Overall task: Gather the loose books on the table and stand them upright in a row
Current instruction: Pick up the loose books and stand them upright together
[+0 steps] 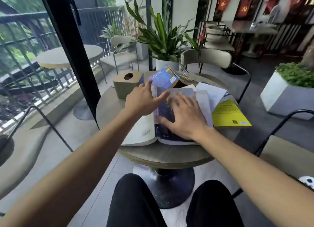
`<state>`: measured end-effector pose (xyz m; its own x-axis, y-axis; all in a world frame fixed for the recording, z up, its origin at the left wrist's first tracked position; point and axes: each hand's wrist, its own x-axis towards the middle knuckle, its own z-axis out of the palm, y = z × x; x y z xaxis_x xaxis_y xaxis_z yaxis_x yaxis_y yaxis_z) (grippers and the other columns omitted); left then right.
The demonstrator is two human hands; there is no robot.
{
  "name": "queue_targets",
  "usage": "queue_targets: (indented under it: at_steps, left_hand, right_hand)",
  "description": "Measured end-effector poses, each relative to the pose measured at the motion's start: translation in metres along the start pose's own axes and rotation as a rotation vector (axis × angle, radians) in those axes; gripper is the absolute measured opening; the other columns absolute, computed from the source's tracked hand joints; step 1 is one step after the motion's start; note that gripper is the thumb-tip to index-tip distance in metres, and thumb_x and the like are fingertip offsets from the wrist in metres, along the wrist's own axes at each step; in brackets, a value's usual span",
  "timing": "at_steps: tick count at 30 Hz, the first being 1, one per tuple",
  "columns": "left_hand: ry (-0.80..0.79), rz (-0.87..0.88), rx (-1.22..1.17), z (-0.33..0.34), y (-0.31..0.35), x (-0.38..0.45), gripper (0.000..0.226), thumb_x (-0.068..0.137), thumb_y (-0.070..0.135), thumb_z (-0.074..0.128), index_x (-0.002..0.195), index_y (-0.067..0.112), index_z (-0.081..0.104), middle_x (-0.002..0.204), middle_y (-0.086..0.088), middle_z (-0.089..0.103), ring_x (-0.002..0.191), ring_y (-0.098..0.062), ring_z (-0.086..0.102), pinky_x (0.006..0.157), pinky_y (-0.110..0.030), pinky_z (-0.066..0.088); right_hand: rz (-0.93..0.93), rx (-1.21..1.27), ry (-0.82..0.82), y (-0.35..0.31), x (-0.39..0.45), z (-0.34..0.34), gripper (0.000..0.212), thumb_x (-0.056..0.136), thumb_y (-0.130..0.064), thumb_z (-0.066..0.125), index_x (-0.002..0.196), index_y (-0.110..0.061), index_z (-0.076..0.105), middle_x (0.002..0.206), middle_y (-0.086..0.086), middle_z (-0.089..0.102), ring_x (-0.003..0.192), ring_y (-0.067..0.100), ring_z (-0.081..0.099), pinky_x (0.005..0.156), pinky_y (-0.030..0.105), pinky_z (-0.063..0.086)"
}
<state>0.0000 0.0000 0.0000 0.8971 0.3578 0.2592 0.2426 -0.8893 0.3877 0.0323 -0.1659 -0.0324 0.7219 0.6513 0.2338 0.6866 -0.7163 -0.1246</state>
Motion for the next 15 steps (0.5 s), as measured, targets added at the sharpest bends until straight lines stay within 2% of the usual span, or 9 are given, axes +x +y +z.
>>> queue_targets:
  at_steps: [2,3,5,6,12,15]
  left_hand:
    - [-0.041,-0.049,0.089,0.003,0.002,0.003,0.082,0.090,0.075,0.042,0.141,0.011,0.047,0.136,-0.012,0.060,0.120,-0.031,0.057,0.084,-0.037,0.043]
    - [-0.058,-0.072,0.126,0.006,0.002,0.005,0.073,0.090,0.074,0.042,0.125,0.011,0.056,0.124,-0.012,0.065,0.107,-0.031,0.061,0.075,-0.034,0.042]
    - [-0.071,-0.138,0.163,0.009,0.005,0.007,0.061,0.090,0.071,0.045,0.095,0.012,0.057,0.102,-0.009,0.068,0.086,-0.030,0.059,0.067,-0.033,0.040]
    - [-0.072,-0.168,0.161,0.011,0.007,0.007,0.057,0.090,0.069,0.048,0.089,0.012,0.055,0.095,-0.007,0.066,0.084,-0.030,0.059,0.066,-0.032,0.040]
    - [-0.001,-0.248,0.074,0.014,0.012,0.004,0.031,0.095,0.040,0.052,0.089,0.010,0.054,0.087,-0.007,0.057,0.077,-0.029,0.052,0.066,-0.033,0.041]
    - [0.064,-0.255,0.001,0.011,0.013,-0.002,0.028,0.095,0.033,0.050,0.086,0.007,0.055,0.085,-0.009,0.055,0.077,-0.031,0.049,0.066,-0.033,0.037]
  right_hand:
    - [-0.010,-0.001,-0.032,-0.004,-0.003,0.000,0.098,0.081,-0.086,0.015,0.158,-0.025,0.013,0.166,0.008,0.014,0.153,0.026,0.005,0.122,0.052,0.002]
    - [-0.007,-0.004,-0.042,-0.006,-0.004,0.003,0.099,0.080,-0.087,0.013,0.158,-0.026,0.012,0.166,0.008,0.013,0.153,0.025,0.004,0.122,0.052,0.002]
    - [0.001,0.007,-0.060,-0.008,-0.007,0.009,0.100,0.079,-0.087,0.011,0.158,-0.026,0.012,0.166,0.007,0.012,0.153,0.025,0.003,0.122,0.053,0.002]
    - [0.005,0.015,-0.065,-0.010,-0.008,0.012,0.100,0.079,-0.087,0.010,0.158,-0.026,0.013,0.167,0.007,0.011,0.153,0.025,0.003,0.122,0.053,0.003]
    - [0.002,0.068,-0.094,-0.019,-0.015,0.020,0.096,0.081,-0.086,0.013,0.158,-0.028,0.013,0.167,0.007,0.011,0.154,0.025,0.004,0.122,0.052,0.002]
    - [-0.015,0.120,-0.087,-0.024,-0.018,0.019,0.095,0.081,-0.085,0.016,0.158,-0.029,0.010,0.167,0.007,0.011,0.153,0.026,0.005,0.122,0.052,0.002]
